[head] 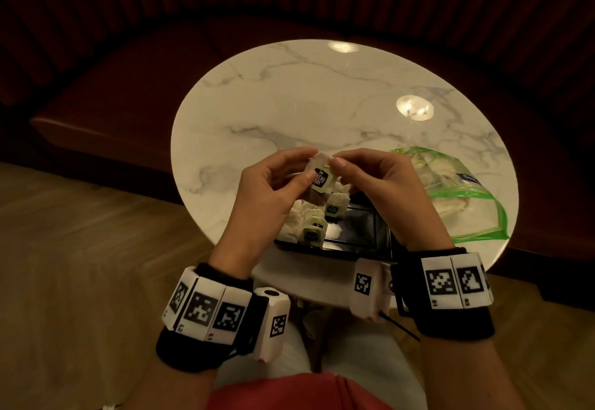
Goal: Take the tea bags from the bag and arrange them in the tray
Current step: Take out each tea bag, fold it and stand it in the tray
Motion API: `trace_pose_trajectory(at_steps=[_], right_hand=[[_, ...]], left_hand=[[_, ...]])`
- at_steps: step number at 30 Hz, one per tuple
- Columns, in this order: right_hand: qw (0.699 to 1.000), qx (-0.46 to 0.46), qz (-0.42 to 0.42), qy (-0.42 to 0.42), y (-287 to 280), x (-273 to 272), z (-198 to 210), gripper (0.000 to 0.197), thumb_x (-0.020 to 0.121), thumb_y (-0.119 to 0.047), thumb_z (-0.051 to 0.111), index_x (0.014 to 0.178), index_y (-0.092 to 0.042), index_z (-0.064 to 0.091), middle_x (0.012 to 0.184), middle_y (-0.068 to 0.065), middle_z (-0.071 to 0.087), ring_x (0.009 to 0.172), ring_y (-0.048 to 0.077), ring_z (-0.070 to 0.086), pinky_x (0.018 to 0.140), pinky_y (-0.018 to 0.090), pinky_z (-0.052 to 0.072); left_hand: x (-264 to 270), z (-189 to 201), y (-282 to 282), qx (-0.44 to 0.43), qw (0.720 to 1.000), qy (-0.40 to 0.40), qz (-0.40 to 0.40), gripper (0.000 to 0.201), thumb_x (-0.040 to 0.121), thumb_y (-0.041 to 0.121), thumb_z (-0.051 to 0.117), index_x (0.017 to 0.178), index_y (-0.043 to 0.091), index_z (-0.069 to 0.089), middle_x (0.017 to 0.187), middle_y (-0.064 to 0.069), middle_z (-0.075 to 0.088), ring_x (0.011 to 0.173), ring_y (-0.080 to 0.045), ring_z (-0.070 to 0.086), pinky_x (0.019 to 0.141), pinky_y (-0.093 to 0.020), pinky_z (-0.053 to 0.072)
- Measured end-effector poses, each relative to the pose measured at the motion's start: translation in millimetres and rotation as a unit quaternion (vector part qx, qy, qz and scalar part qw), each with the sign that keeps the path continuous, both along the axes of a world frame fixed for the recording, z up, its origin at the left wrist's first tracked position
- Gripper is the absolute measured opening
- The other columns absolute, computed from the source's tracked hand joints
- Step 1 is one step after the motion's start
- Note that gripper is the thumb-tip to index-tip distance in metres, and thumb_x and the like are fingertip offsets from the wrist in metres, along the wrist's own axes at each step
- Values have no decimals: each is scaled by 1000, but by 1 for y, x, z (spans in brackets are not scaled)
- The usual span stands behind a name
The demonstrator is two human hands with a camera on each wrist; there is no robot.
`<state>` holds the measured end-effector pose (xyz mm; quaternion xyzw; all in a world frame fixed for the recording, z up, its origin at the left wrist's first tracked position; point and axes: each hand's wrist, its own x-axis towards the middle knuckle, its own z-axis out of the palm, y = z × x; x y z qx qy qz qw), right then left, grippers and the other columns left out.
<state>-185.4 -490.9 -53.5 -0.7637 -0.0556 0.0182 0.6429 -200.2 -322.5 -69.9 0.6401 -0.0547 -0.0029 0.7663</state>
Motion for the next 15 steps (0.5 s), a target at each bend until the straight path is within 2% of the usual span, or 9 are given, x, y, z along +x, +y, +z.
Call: trace_pose_trajectory(at_steps=[3, 8, 11, 15], right_hand=[[1000, -6, 1, 4, -1, 1, 0, 12, 90, -17, 65, 96, -13, 74, 83, 4, 74, 73, 8, 62, 65, 17, 48], [999, -31, 0, 10, -2, 1, -1, 14, 93, -20, 61, 90, -16, 73, 75, -2, 71, 70, 8, 60, 63, 19, 48], [999, -22, -33, 14, -4, 3, -3, 23, 98, -25, 54, 89, -16, 73, 73, -2, 68, 70, 10, 60, 63, 20, 48], [998, -8, -53, 31, -6, 4, -3, 32, 101, -31, 47, 88, -17, 72, 71, -4, 66, 69, 11, 58, 61, 17, 46]], left_hand=[[0, 1, 1, 2, 1000, 2, -5, 25, 90, 1, 62, 110, 13, 68, 96, 4, 75, 82, -13, 73, 75, -29, 60], [2, -2, 3, -14, 1000, 20, 1, 25, 91, 1, 61, 111, 13, 70, 98, 0, 75, 90, -12, 71, 73, -23, 57], [2, -3, 3, -14, 1000, 20, 6, 24, 91, 1, 61, 109, 15, 70, 96, 3, 75, 88, -9, 71, 72, -20, 56], [3, -3, 5, -2, 1000, 21, 13, 24, 91, 5, 63, 110, 18, 69, 93, 5, 74, 82, -10, 71, 74, -25, 59]])
